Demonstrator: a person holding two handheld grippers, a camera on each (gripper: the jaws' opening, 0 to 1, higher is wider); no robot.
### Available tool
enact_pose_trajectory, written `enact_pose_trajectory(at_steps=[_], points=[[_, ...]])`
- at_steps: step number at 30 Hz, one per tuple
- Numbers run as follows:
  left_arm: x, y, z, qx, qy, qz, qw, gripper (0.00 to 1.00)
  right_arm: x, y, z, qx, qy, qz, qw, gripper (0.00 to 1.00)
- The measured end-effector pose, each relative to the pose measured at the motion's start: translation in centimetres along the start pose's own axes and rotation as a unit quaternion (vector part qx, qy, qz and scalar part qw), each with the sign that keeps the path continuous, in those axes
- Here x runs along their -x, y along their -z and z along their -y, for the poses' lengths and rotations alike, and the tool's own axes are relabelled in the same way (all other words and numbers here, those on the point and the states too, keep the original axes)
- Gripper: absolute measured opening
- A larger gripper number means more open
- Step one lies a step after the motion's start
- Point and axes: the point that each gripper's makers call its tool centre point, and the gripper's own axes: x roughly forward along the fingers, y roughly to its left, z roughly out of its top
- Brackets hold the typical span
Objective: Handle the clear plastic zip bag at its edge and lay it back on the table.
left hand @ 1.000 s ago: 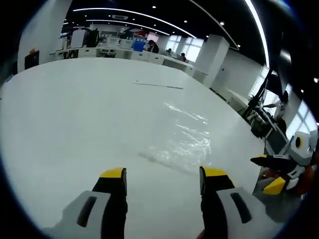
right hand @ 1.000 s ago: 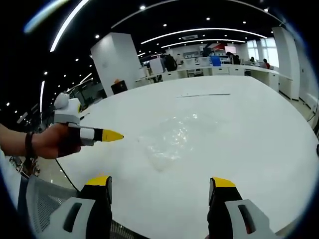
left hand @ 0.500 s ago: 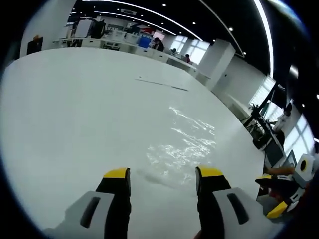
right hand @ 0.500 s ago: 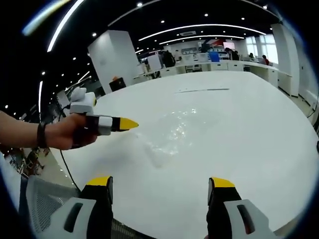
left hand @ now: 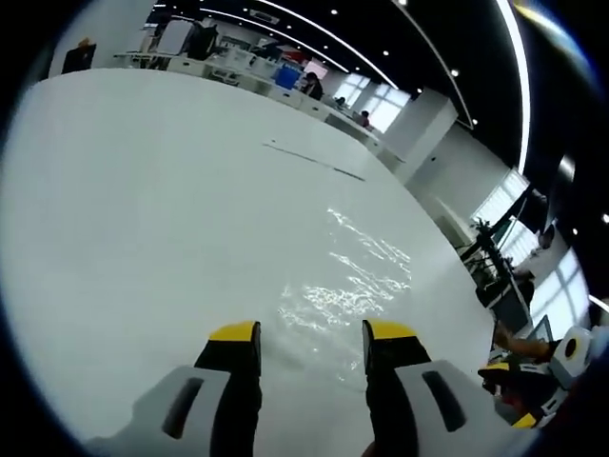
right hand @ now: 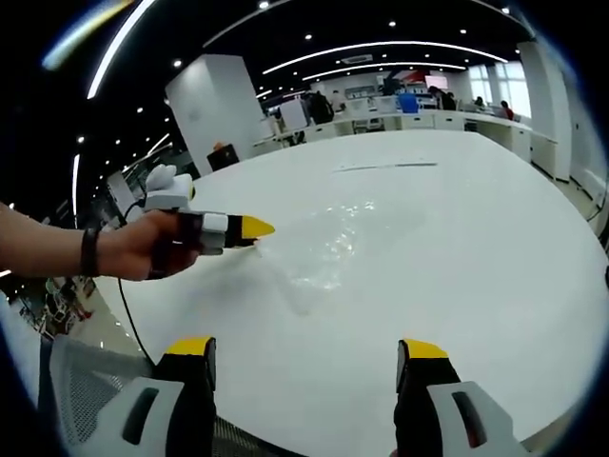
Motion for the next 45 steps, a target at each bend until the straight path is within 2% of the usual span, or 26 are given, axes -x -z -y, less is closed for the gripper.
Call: enact_pose_trajectory(at_steps=[11, 17, 25, 30, 39, 45], points=[[0.2, 0.7, 0.7, 0.050, 0.010, 0.008, 0.9986, 0.30, 0.0, 0.1, 0.0, 0.000, 0.000, -0.003, 1.0000, 0.77], [0.3, 1.2, 1.3, 0.047, 0.010, 0.006, 0.9988, 0.24, -0.1, 0.0, -0.1, 0.002, -0.001, -0.003, 1.0000, 0.77], [0.4, 1.2, 2.5, 0.029, 0.018, 0.010, 0.9994, 0.08, -0.2, 0.0, -0.1, 0.003, -0.001, -0.002, 1.0000, 0.77], [0.3, 0.9, 2.3, 0.020, 0.023, 0.011, 0.9995, 0.00, -0.2, 0.1, 0.0, 0.003, 0.000, -0.001, 1.0000, 0.77], [0.7, 0.9, 2.3, 0.013, 0.027, 0.008, 0.9995, 0.00, -0.3, 0.1, -0.1, 0.010, 0.000, -0.003, 0.9999, 0.75], [1.6, 0.2, 3.6, 0.003, 0.040, 0.015, 0.9991, 0.00, -0.8, -0.2, -1.2, 0.055, -0.005, -0.010, 0.9985, 0.72]])
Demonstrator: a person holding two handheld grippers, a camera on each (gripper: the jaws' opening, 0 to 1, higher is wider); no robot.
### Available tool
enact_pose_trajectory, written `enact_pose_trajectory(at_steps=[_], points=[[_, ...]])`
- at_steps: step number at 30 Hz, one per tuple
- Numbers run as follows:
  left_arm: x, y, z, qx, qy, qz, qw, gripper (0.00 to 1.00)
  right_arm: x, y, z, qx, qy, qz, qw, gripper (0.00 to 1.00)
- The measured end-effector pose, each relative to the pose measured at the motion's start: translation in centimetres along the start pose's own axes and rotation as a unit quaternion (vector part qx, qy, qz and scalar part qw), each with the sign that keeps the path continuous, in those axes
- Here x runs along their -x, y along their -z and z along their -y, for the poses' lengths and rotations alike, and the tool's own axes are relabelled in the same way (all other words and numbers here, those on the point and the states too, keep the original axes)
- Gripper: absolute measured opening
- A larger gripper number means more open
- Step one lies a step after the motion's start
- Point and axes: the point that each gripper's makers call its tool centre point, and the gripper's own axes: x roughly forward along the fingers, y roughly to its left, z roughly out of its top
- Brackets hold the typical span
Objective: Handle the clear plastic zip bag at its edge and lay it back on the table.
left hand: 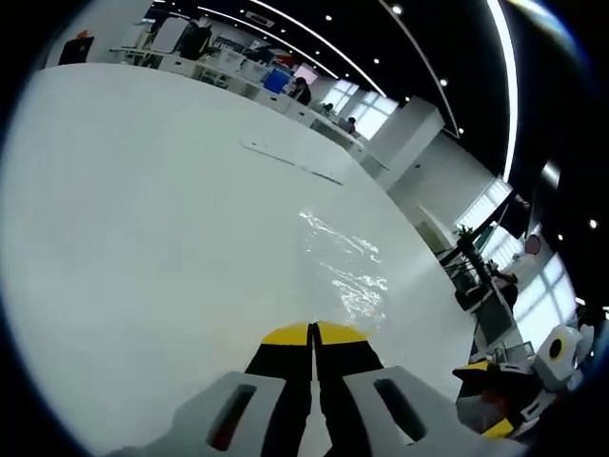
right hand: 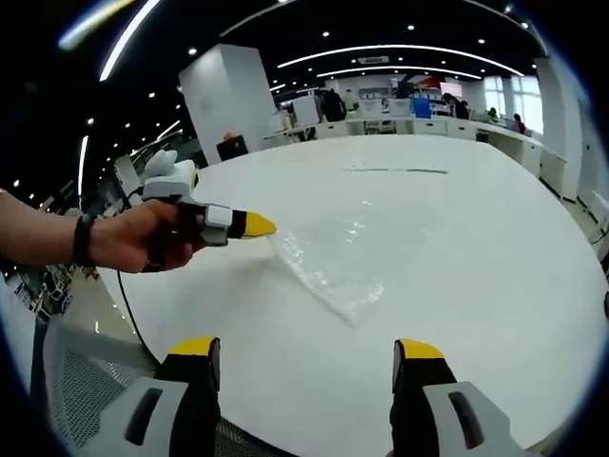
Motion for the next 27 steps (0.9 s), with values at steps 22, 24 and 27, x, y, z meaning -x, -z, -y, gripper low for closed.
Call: enact_pose_trajectory(at_steps=[22, 24, 27], points=[[2.6, -3.0, 3.4, 0.010, 0.029, 0.044, 0.9986, 0.00, -6.8, -6.1, -1.9, 0.196, 0.014, 0.001, 0.9805, 0.51], [2.6, -3.6, 3.5, 0.019, 0.032, 0.052, 0.9980, 0.00, -7.1, -6.1, -2.4, 0.228, 0.018, -0.003, 0.9734, 0.49], [3.3, -3.7, 4.0, 0.023, 0.033, 0.059, 0.9975, 0.00, -7.7, -6.1, -3.2, 0.243, 0.016, -0.003, 0.9698, 0.44]])
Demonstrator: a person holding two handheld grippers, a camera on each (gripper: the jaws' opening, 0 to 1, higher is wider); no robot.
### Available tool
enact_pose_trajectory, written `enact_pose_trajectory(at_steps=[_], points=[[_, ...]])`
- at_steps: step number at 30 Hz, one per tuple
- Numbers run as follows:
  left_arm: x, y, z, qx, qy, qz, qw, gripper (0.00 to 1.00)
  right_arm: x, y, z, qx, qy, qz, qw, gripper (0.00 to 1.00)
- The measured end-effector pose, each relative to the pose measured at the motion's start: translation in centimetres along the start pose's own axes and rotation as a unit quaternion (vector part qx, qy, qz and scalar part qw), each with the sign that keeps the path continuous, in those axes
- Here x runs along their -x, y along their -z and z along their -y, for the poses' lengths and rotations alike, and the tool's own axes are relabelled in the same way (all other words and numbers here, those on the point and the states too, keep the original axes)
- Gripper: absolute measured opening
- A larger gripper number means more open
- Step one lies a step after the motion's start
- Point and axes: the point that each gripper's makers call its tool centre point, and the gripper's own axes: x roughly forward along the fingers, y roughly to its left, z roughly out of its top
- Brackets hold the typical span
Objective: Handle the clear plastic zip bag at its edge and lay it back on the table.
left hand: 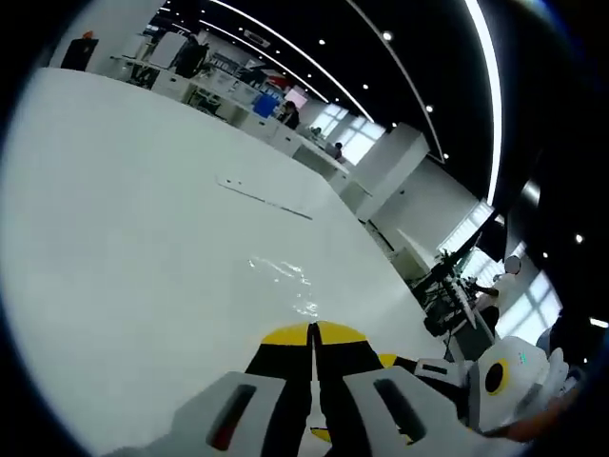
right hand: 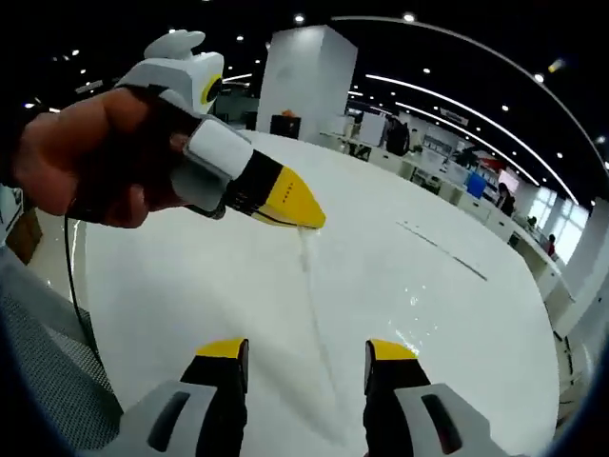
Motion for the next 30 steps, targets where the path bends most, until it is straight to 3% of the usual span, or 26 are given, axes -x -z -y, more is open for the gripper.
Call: enact_pose_trajectory(at_steps=[4, 7, 11, 17, 22, 30], points=[[0.5, 0.2, 0.6, -0.003, 0.002, 0.002, 1.0000, 0.00, -0.2, -0.4, -0.4, 0.021, 0.002, 0.002, 0.9998, 0.35], [0.7, 0.2, 0.4, -0.004, 0.002, 0.005, 1.0000, 0.00, 0.2, -0.7, -0.3, 0.032, 0.008, 0.003, 0.9994, 0.23], [1.6, -0.3, 0.4, -0.001, 0.000, 0.013, 0.9999, 0.00, 0.2, -0.8, -0.1, 0.039, 0.011, 0.000, 0.9992, 0.19], [2.7, -0.3, -0.4, 0.005, -0.012, 0.021, 0.9997, 0.00, 0.9, -1.6, -0.2, 0.049, 0.012, 0.006, 0.9987, 0.05], [3.5, -0.3, -0.6, 0.009, -0.017, 0.025, 0.9995, 0.00, 0.7, -1.8, -0.6, 0.075, 0.005, 0.006, 0.9972, 0.00], [4.4, 0.2, -1.6, 0.005, -0.015, 0.022, 0.9996, 0.02, 0.5, -1.7, -0.9, 0.093, -0.002, 0.004, 0.9957, 0.00]])
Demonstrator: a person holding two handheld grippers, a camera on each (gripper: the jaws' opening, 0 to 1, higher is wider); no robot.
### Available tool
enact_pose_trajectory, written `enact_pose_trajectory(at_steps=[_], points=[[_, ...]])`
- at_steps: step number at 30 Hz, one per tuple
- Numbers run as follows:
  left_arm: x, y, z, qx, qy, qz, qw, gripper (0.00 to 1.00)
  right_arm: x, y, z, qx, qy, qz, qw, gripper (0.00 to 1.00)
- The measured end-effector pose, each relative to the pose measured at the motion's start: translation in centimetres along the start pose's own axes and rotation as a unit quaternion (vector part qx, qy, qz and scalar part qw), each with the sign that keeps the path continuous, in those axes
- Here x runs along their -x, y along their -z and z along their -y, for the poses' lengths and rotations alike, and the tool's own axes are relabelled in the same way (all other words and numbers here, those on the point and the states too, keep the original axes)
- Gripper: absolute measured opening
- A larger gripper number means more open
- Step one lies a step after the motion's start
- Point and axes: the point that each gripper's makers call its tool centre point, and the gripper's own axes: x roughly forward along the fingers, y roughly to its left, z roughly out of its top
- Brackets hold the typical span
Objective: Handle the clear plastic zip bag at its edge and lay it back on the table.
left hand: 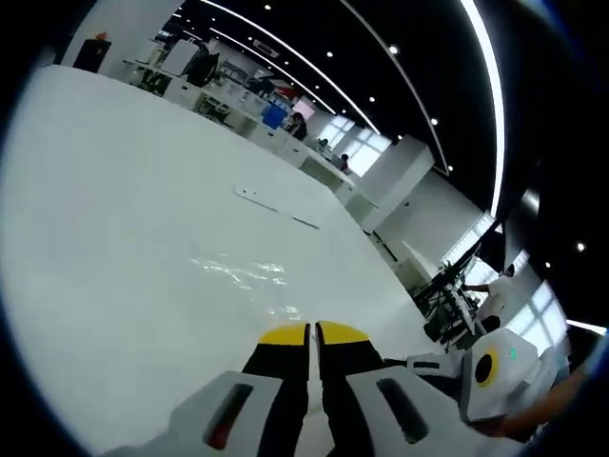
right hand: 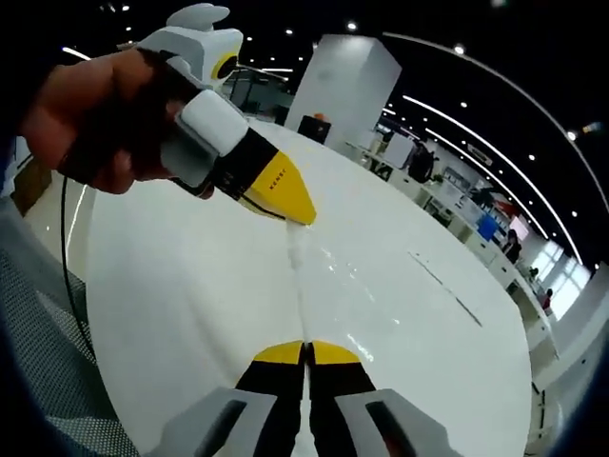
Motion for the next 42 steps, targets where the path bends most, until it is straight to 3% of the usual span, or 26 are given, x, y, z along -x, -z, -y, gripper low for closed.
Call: enact_pose_trajectory(at_steps=[6, 10, 11, 14, 19, 21, 25, 26, 31, 33, 34, 35, 42], points=[[1.5, 1.1, -0.7, -0.078, -0.020, -0.024, 0.9965, 0.09, -0.2, 0.7, -0.2, 0.029, 0.001, -0.014, 0.9995, 0.00], [1.9, 2.0, -0.9, -0.109, -0.024, -0.049, 0.9925, 0.11, -0.4, 1.0, -0.4, 0.043, 0.002, -0.018, 0.9989, 0.00], [2.0, 2.1, -1.1, -0.136, -0.030, -0.053, 0.9888, 0.11, -0.5, 1.2, -0.5, 0.050, 0.002, -0.020, 0.9986, 0.00], [2.1, 2.2, -1.4, -0.163, -0.032, -0.060, 0.9843, 0.12, -0.6, 1.4, -0.7, 0.082, -0.004, -0.026, 0.9963, 0.00], [2.2, 2.5, -1.3, -0.241, -0.031, -0.084, 0.9663, 0.13, -0.6, 1.7, -2.2, 0.159, -0.038, -0.032, 0.9860, 0.00], [2.1, 3.0, -1.3, -0.262, -0.033, -0.092, 0.9600, 0.14, -0.6, 1.9, -2.5, 0.166, -0.043, -0.034, 0.9846, 0.00], [2.1, 3.3, -1.0, -0.282, -0.024, -0.099, 0.9541, 0.14, -0.4, 2.2, -2.9, 0.171, -0.050, -0.038, 0.9832, 0.00], [2.1, 3.4, -1.4, -0.304, -0.023, -0.109, 0.9462, 0.14, -0.4, 2.2, -3.0, 0.172, -0.052, -0.038, 0.9829, 0.00], [2.0, 4.7, -0.6, -0.362, -0.007, -0.139, 0.9218, 0.15, -0.2, 2.1, -3.0, 0.177, -0.055, -0.038, 0.9820, 0.00], [1.8, 4.8, -0.3, -0.374, -0.001, -0.142, 0.9163, 0.15, -0.1, 2.2, -3.0, 0.181, -0.055, -0.039, 0.9812, 0.00], [1.6, 4.5, -0.7, -0.388, 0.000, -0.145, 0.9103, 0.14, -0.1, 2.3, -3.0, 0.181, -0.056, -0.040, 0.9810, 0.00], [1.5, 4.5, -0.9, -0.414, 0.000, -0.152, 0.8977, 0.14, 0.0, 2.3, -3.1, 0.183, -0.058, -0.041, 0.9806, 0.00], [1.0, 6.1, 0.5, -0.478, 0.035, -0.184, 0.8584, 0.12, 0.3, 2.4, -3.2, 0.190, -0.063, -0.041, 0.9789, 0.00]])
